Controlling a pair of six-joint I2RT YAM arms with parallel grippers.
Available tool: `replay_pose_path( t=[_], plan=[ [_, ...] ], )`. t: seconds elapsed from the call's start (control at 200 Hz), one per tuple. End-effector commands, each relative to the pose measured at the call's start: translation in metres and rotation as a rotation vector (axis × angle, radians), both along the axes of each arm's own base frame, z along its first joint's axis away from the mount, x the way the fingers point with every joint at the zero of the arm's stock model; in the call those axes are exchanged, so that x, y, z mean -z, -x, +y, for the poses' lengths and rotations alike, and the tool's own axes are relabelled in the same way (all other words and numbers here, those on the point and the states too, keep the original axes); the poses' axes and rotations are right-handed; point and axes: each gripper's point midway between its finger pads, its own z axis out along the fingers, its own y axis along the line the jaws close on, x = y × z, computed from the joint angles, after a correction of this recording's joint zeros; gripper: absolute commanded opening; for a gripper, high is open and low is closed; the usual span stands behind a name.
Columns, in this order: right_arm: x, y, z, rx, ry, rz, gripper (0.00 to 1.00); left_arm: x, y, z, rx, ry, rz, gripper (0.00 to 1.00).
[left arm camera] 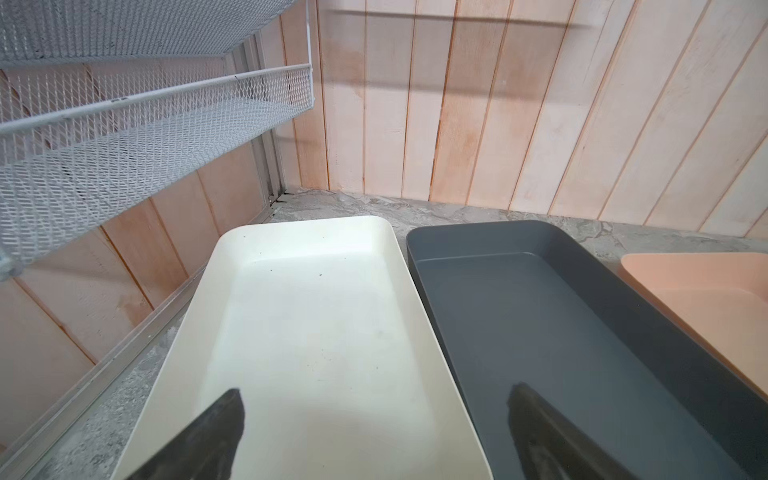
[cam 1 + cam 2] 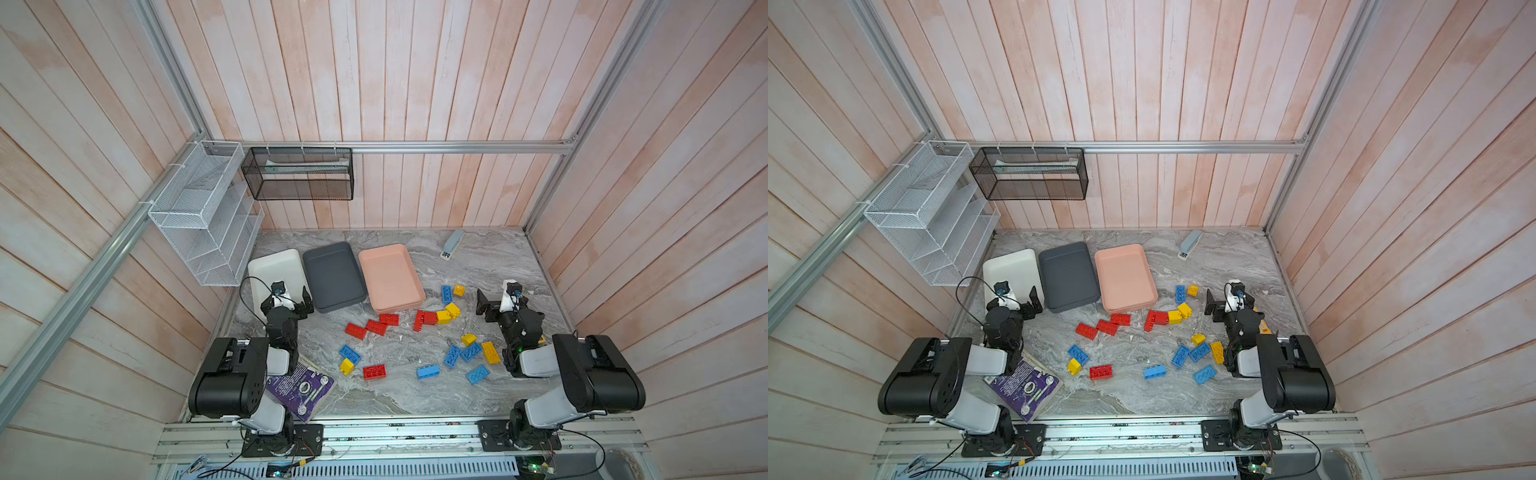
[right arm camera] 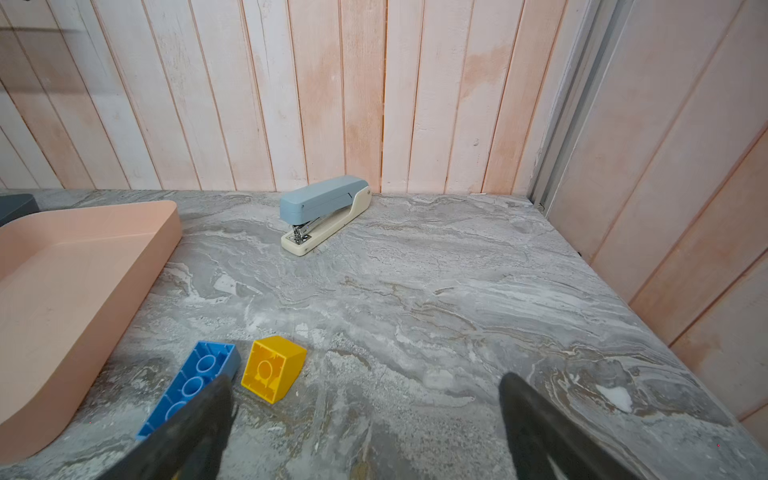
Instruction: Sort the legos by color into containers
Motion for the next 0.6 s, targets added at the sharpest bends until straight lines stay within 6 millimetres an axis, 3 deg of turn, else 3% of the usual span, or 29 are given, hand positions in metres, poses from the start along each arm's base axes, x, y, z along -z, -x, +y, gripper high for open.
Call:
replay_pose_path(
  t=[0.0,0.595],
  plan=[
    [-0.0034,-0.0035,-0.0016,0.000,0.007,-0.011,1.00,-0.0066,-0.0010,-0.0003,-0.001,0.006,-0.025,1.00],
    [-0.0036,-0.0039,-0.0011,-0.002,0.007,-0.011,1.00,-0.0067,-0.0016,-0.0009,0.002,0.007,-0.024,1.00]
  ],
)
